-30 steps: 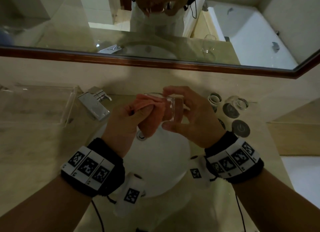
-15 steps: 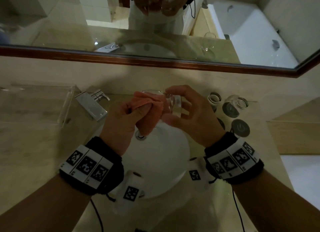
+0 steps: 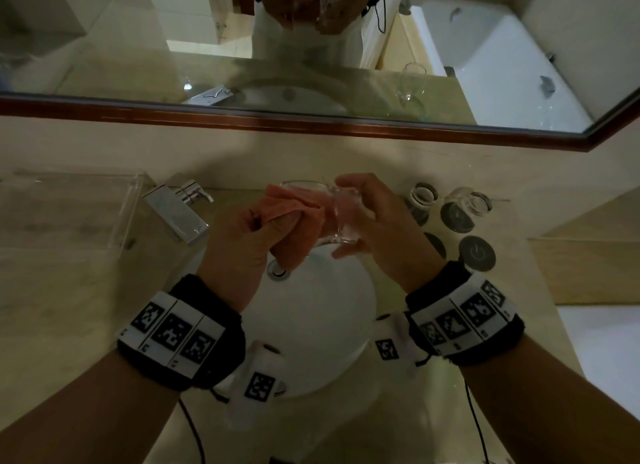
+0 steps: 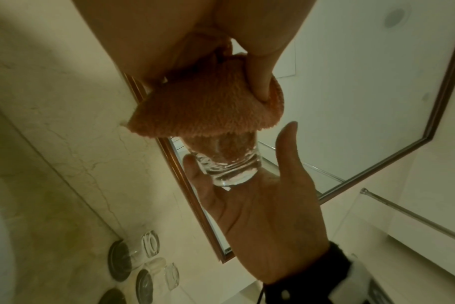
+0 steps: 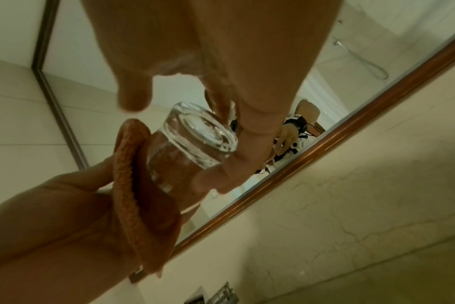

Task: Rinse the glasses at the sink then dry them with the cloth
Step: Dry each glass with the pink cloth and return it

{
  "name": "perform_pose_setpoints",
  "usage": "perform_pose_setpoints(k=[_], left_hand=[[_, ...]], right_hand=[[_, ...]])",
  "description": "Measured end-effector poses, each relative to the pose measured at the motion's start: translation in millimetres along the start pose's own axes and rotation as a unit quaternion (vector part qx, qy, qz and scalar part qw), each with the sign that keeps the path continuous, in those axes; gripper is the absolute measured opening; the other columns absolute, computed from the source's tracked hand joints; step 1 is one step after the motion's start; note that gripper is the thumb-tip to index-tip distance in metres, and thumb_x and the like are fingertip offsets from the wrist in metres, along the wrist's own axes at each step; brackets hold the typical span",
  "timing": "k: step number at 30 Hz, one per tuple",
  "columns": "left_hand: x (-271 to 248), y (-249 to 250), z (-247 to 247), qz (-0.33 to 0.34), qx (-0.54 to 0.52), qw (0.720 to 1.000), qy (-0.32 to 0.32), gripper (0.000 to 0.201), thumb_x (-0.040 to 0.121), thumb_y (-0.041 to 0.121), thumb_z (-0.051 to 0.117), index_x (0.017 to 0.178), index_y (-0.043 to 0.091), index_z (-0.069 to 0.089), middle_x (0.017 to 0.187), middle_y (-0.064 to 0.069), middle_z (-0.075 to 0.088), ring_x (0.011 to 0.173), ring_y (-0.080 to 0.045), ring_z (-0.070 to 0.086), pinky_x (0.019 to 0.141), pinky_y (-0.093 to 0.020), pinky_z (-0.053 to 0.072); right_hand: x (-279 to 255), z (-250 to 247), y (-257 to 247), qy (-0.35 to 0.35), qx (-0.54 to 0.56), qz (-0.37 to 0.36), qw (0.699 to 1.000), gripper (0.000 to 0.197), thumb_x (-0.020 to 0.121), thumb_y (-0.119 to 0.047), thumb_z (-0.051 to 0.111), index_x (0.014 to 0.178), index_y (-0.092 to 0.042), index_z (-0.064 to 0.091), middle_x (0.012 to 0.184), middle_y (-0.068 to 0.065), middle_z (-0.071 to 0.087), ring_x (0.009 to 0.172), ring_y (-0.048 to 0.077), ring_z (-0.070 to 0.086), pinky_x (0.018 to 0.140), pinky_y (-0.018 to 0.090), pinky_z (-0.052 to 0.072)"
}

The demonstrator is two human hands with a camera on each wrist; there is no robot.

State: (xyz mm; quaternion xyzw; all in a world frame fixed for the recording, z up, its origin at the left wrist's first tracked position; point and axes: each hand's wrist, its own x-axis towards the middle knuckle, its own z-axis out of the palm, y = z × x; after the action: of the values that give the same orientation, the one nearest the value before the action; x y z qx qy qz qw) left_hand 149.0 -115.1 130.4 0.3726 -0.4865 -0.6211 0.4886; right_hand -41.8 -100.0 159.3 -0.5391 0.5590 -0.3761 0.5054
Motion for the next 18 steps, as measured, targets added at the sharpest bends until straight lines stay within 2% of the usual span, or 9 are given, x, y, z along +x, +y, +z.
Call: perform_pose_setpoints(k=[2,3,5,7,10,12,14,16,18], left_hand=[[-1,-1,1,0.006,0.000,1.000,-0.003,0.039,0.066,0.060,0.079,0.090,0.029,0.081,0.095,-0.003,0.078,0.094,-0.025,0.073,0.083,-0.036,0.057],[-1,-2,2,0.004,-0.002,1.000,0.000,0.037,0.069,0.055,0.080,0.091,0.026,0.081,0.097,-0.008,0.077,0.095,-0.032,0.072,0.085,-0.043,0.057],[-1,-3,1,-0.012,-0.011,1.000,0.015,0.026,0.073,0.042,0.077,0.091,0.024,0.081,0.097,-0.012,0.077,0.093,-0.034,0.071,0.083,-0.047,0.054],[-2,-4,0,-0.027,-0.014,0.999,0.024,0.023,0.072,0.040,0.072,0.089,0.027,0.081,0.095,-0.003,0.078,0.093,-0.025,0.072,0.084,-0.043,0.053],[-2,-2,2,-0.017,-0.009,1.000,0.011,0.030,0.068,0.052,0.081,0.088,0.030,0.081,0.095,0.000,0.078,0.093,-0.021,0.073,0.086,-0.039,0.055],[-1,-2,3,-0.005,-0.006,1.000,0.007,0.039,0.065,0.060,0.080,0.088,0.028,0.081,0.092,-0.001,0.078,0.087,-0.020,0.073,0.084,-0.036,0.056],[-1,-2,3,0.004,-0.005,1.000,0.007,0.040,0.065,0.061,0.079,0.088,0.028,0.081,0.092,0.000,0.078,0.089,-0.020,0.073,0.083,-0.034,0.056],[0,-3,1,0.000,-0.013,1.000,0.005,0.040,0.068,0.057,0.079,0.091,0.025,0.081,0.095,-0.002,0.078,0.093,-0.023,0.073,0.082,-0.034,0.056],[0,-3,0,-0.006,-0.029,1.000,0.005,0.038,0.068,0.054,0.079,0.091,0.023,0.081,0.093,-0.003,0.078,0.090,-0.021,0.073,0.077,-0.031,0.057]], right_hand=[[1,-1,-2,-0.023,0.012,0.049,0.998,0.043,0.097,-0.049,0.052,0.119,-0.013,0.053,0.101,0.014,0.069,0.077,0.028,0.073,0.066,0.048,0.062],[0,-2,-1,-0.029,-0.001,0.033,0.999,0.036,0.098,-0.041,0.055,0.119,-0.012,0.054,0.100,0.014,0.069,0.075,0.027,0.072,0.065,0.048,0.062],[-2,-7,2,-0.041,-0.044,-0.042,0.997,0.037,0.090,-0.022,0.074,0.121,-0.015,0.055,0.111,0.005,0.065,0.086,0.022,0.072,0.072,0.045,0.063],[-4,-11,6,-0.046,-0.073,-0.098,0.991,0.055,0.074,-0.006,0.085,0.120,-0.019,0.057,0.119,0.000,0.063,0.101,0.020,0.069,0.082,0.047,0.062],[-4,-9,9,-0.019,-0.047,-0.110,0.993,0.056,0.071,-0.020,0.087,0.119,-0.021,0.058,0.123,0.000,0.062,0.107,0.020,0.068,0.082,0.046,0.063],[-2,-3,4,0.006,0.006,-0.028,1.000,0.050,0.081,-0.044,0.077,0.119,-0.020,0.055,0.121,0.005,0.063,0.100,0.022,0.071,0.075,0.046,0.064],[0,-2,2,-0.007,0.033,0.056,0.998,0.047,0.094,-0.053,0.056,0.117,-0.012,0.055,0.107,0.014,0.068,0.085,0.029,0.074,0.069,0.051,0.063],[1,-4,3,-0.028,0.005,0.029,0.999,0.034,0.098,-0.039,0.057,0.116,-0.011,0.055,0.101,0.015,0.069,0.079,0.031,0.073,0.064,0.046,0.062],[-1,-9,6,-0.040,-0.023,-0.043,0.998,0.036,0.088,-0.014,0.075,0.119,-0.013,0.055,0.114,0.007,0.065,0.091,0.027,0.073,0.070,0.042,0.064]])
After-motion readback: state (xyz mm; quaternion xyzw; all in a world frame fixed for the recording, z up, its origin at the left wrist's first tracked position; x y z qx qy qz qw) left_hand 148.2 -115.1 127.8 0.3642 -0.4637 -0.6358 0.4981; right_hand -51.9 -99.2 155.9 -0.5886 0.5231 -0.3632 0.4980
